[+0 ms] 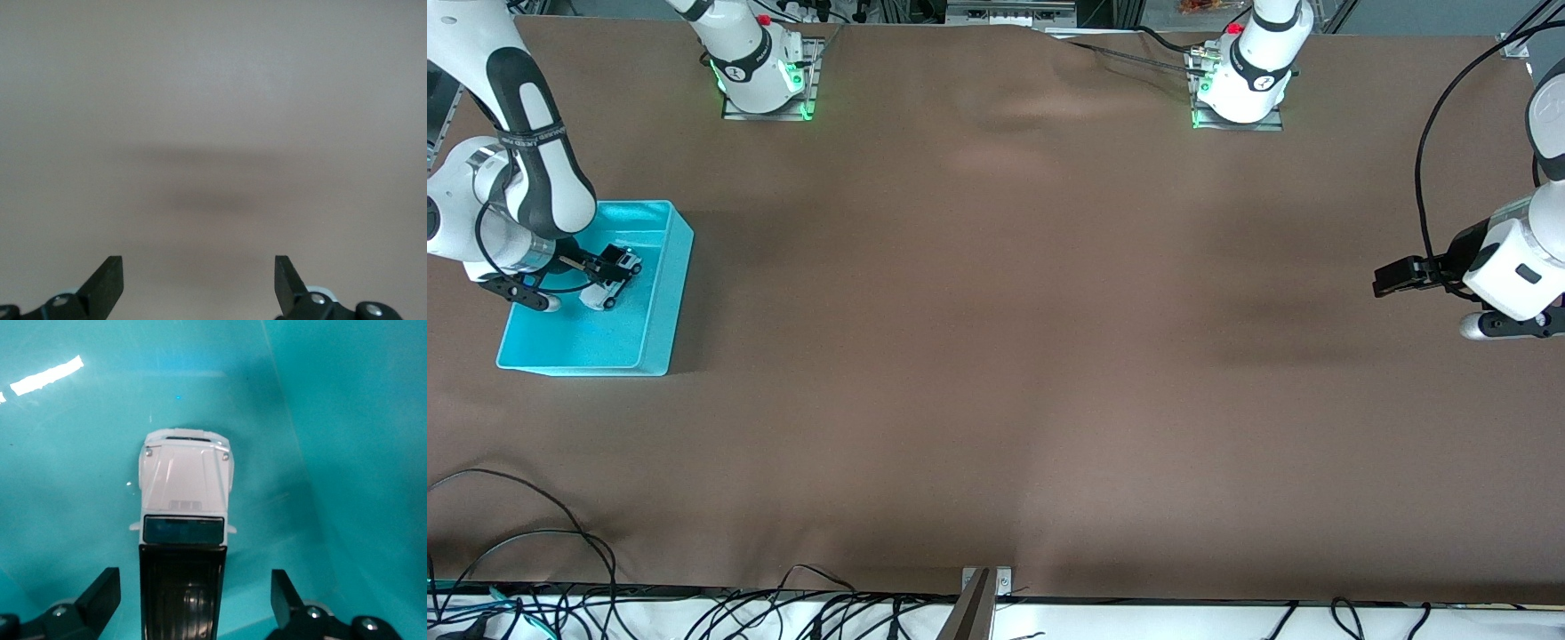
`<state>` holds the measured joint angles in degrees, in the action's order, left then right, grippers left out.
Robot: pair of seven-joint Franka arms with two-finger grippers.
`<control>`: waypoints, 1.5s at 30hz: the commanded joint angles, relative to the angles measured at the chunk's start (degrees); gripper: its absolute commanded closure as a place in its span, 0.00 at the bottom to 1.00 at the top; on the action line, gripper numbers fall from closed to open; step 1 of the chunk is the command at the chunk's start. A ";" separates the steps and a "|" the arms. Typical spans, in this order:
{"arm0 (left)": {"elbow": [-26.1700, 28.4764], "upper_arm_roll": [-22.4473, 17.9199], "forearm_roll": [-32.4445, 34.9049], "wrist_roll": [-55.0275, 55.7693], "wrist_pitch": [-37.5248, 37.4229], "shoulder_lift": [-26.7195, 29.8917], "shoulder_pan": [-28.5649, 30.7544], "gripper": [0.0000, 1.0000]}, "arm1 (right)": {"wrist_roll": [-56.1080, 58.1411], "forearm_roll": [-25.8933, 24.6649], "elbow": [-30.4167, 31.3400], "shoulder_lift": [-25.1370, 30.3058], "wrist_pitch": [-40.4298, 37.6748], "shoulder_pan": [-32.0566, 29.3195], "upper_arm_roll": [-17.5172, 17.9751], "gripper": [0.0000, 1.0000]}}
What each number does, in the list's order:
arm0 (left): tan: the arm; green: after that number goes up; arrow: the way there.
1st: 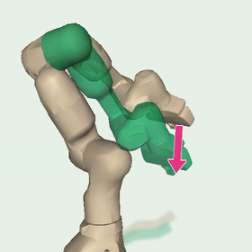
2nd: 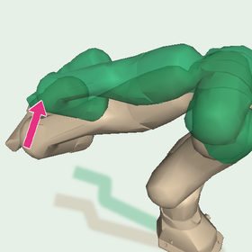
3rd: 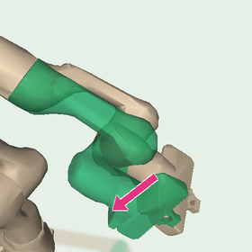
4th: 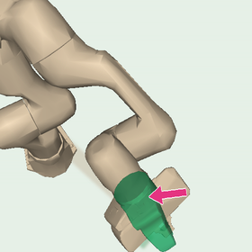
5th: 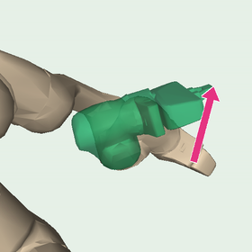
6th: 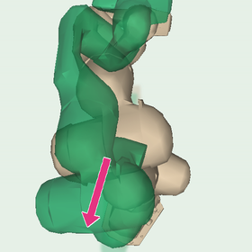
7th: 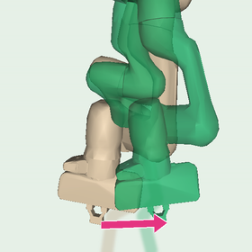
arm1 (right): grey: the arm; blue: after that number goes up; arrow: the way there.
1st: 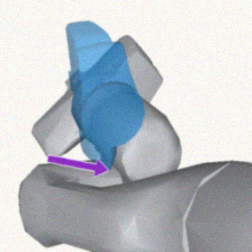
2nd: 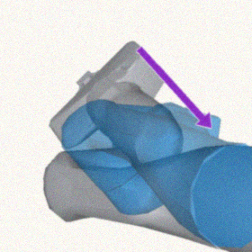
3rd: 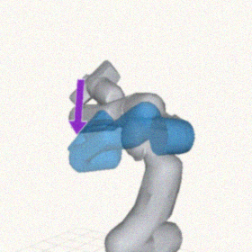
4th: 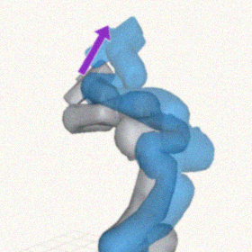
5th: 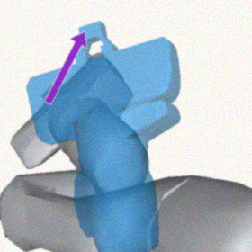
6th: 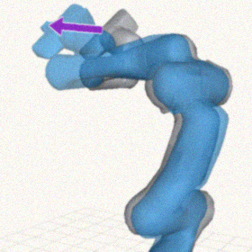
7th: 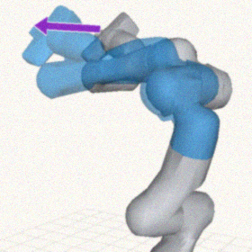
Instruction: Wind and store white jeep toy
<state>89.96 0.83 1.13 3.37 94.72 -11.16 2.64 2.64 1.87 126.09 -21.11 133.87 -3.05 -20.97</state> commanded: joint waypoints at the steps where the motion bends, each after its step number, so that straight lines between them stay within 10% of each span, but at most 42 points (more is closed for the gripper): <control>1: -0.23 -0.57 -1.04 -0.65 1.17 -0.09 -0.44 0.00 | -0.26 -0.73 1.44 5.55 -3.96 -0.47 0.14 0.00; 26: -5.76 -0.13 -1.92 -1.17 3.10 -0.09 -1.41 0.00 | -2.19 -0.64 -4.70 21.54 -23.64 -0.03 9.27 0.00; 45: -5.41 1.01 -2.09 -1.44 0.82 1.93 -0.97 0.00 | -5.10 0.32 -27.99 21.81 -50.19 1.20 15.34 0.00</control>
<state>84.46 1.79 0.85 3.37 97.06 -10.75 1.25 -1.59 1.96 103.64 1.34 88.00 -2.21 -7.21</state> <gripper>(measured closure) 0.000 0.000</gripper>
